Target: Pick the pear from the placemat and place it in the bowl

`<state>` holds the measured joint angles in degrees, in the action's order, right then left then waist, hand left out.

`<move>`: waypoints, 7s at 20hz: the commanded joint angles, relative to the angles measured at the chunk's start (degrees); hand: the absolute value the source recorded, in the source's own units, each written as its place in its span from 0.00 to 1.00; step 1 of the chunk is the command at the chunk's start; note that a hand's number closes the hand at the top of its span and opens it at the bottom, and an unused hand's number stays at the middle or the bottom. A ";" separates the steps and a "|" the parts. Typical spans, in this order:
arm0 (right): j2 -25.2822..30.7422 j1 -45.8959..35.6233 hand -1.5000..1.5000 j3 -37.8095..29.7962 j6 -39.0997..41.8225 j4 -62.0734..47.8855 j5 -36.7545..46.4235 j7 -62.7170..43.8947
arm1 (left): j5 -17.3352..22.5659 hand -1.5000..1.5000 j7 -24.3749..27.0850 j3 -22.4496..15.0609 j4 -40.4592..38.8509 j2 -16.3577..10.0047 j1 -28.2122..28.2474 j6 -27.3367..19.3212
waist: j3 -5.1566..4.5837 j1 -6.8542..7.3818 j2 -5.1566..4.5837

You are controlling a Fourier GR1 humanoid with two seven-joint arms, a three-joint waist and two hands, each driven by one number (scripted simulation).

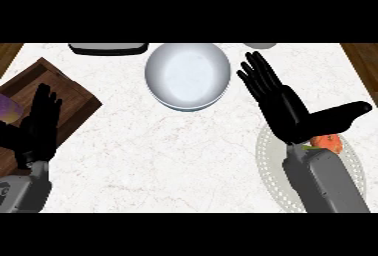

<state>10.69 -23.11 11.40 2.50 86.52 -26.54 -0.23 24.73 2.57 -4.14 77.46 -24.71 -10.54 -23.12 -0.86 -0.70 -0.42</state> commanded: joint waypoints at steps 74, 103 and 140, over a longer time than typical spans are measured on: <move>41.48 -9.33 0.00 24.39 41.19 -26.52 51.55 41.91 | -7.21 0.50 -0.98 5.53 7.67 -2.14 -4.96 11.41 | 0.91 1.78 0.17; 28.75 -9.94 1.00 29.34 22.78 -48.03 60.99 47.75 | -8.93 0.50 -0.78 9.52 7.45 -0.17 -4.01 16.06 | 0.94 1.71 0.12; 44.04 -2.48 1.00 0.30 -6.43 -1.01 42.60 -20.13 | -9.33 0.50 0.71 14.73 8.17 -0.80 3.78 15.46 | 0.41 -5.53 2.91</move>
<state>53.87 -25.23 13.47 -5.04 73.38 19.01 -14.51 14.99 3.27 9.89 85.80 -25.17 -6.98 -8.00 -0.51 -6.29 2.51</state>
